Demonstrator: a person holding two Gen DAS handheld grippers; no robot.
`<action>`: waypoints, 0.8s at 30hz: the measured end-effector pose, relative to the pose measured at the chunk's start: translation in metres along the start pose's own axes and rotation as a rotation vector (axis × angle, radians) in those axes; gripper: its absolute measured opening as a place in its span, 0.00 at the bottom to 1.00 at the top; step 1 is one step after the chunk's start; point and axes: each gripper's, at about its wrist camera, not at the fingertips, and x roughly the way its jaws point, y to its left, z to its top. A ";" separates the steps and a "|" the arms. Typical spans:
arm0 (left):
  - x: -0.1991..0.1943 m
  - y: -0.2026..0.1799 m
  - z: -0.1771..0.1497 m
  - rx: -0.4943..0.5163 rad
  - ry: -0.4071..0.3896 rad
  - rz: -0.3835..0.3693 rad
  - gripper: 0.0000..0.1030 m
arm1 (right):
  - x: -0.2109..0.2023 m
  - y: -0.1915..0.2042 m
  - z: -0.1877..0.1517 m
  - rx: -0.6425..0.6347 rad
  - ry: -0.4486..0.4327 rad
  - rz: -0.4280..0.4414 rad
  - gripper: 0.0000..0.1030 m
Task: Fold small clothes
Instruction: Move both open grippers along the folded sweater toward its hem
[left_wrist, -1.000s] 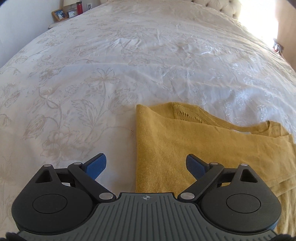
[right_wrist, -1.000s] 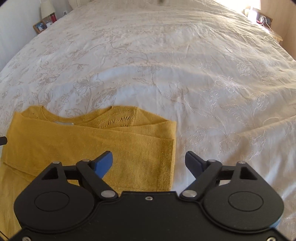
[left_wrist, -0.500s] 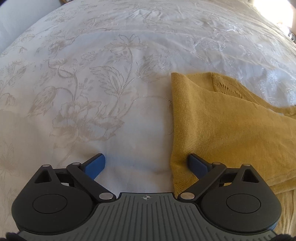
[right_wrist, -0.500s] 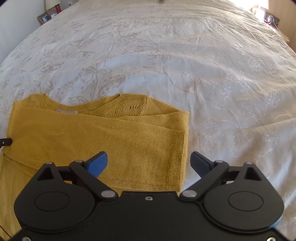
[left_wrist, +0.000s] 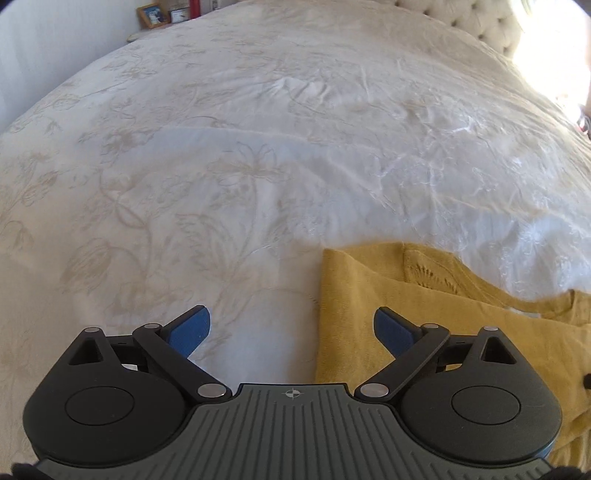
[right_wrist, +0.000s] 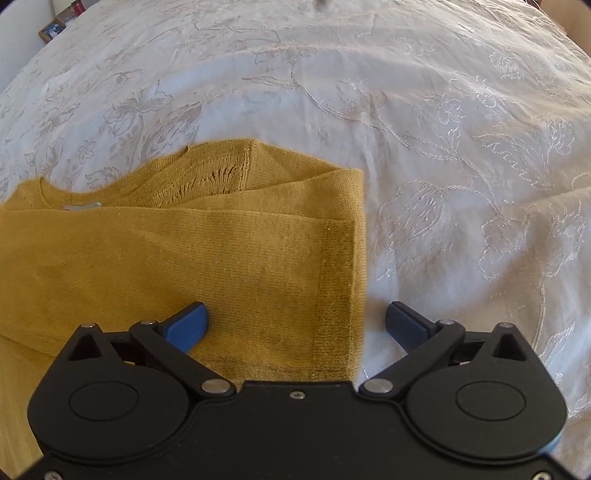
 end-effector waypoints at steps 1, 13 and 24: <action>0.008 -0.004 0.001 0.010 0.011 0.002 0.94 | 0.000 0.000 0.000 0.002 0.001 0.002 0.99; 0.055 0.013 0.009 -0.015 0.086 0.047 1.00 | 0.005 -0.010 -0.004 0.029 -0.023 0.049 1.00; -0.017 0.011 -0.022 0.003 0.031 -0.067 1.00 | -0.034 -0.023 -0.025 0.039 -0.061 0.038 1.00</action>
